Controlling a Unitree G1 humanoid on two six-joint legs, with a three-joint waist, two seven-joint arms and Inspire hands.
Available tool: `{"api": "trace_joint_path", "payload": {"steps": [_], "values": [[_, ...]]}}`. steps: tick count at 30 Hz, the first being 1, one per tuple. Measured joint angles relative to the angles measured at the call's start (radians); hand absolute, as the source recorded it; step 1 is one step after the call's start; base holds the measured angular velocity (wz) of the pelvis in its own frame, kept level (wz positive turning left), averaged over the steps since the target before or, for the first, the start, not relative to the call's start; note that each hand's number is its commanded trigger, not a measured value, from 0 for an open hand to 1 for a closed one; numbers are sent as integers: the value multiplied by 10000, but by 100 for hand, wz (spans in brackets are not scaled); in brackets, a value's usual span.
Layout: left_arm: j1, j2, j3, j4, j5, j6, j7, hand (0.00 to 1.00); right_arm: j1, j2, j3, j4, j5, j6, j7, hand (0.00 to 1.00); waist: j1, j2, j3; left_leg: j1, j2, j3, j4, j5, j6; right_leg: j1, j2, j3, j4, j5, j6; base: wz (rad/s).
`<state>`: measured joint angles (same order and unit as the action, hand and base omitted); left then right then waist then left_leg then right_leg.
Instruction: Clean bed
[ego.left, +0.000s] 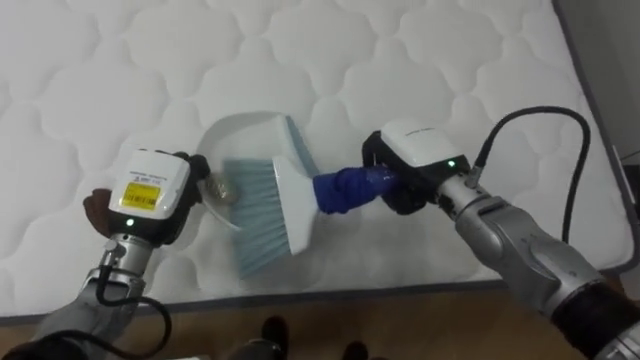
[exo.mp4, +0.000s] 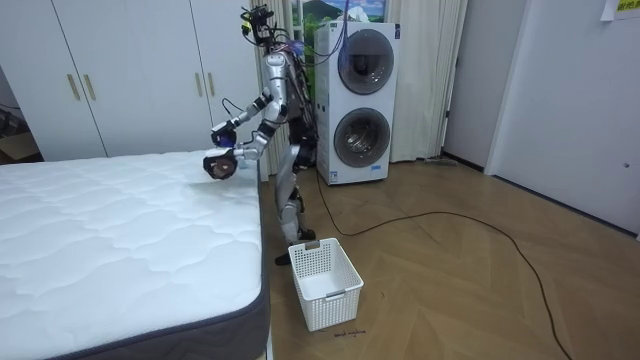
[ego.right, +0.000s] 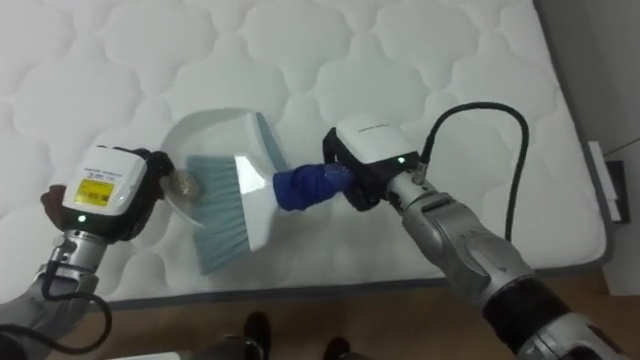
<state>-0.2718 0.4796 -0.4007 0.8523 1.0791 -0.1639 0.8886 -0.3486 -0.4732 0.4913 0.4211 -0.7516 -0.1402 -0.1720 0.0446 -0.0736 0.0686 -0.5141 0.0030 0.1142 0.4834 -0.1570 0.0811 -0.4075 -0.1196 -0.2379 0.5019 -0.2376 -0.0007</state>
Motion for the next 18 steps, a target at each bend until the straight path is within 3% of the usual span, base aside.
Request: {"api": "trace_joint_path", "payload": {"steps": [5, 8, 10, 12, 15, 18], "values": [[753, 11, 560, -989, 97, -105, 2, 100, 418, 0, -893, -14, 19, -6, -119, 100, 83, 40, -25, 483, -89, -161, -86, -40, 16, 605, -4, -3, -223, -42, 77, 8], [1335, -27, 869, -1711, 537, -129, 6, 100, 1189, 0, -1621, -253, 22, 20, -226, 100, 155, 180, -119, 1078, -218, -420, -265, -101, 14, 1351, 159, 250, -568, -85, 187, 27], [1688, -45, 916, -1953, 525, -96, 8, 100, 1687, 2, -1926, -560, 118, 61, -227, 100, 89, 314, -227, 1508, -423, -772, -526, -99, -1, 1861, 170, 438, -773, -129, 260, 43], [2298, -91, 931, -2347, 558, -104, -5, 100, 2331, 36, -2378, -812, 154, -32, -245, 100, -188, 468, -448, 2230, -738, -1322, -973, 41, -4, 2636, 161, 615, -1106, -163, 322, 65], [2764, -135, 1085, -3047, 648, -208, -9, 100, 2985, 121, -2962, -937, 344, -62, -573, 100, -264, 475, -637, 2890, -967, -1902, -1401, 206, -85, 3508, 203, 733, -1611, -171, 336, 63], [2810, -420, 1536, -3254, 634, -290, -88, 100, 3276, 162, -3212, -1222, 493, -141, -795, 100, -169, 454, -665, 3053, -1025, -2304, -1445, 321, -218, 4103, 377, 673, -2301, -126, 300, 43]]}}
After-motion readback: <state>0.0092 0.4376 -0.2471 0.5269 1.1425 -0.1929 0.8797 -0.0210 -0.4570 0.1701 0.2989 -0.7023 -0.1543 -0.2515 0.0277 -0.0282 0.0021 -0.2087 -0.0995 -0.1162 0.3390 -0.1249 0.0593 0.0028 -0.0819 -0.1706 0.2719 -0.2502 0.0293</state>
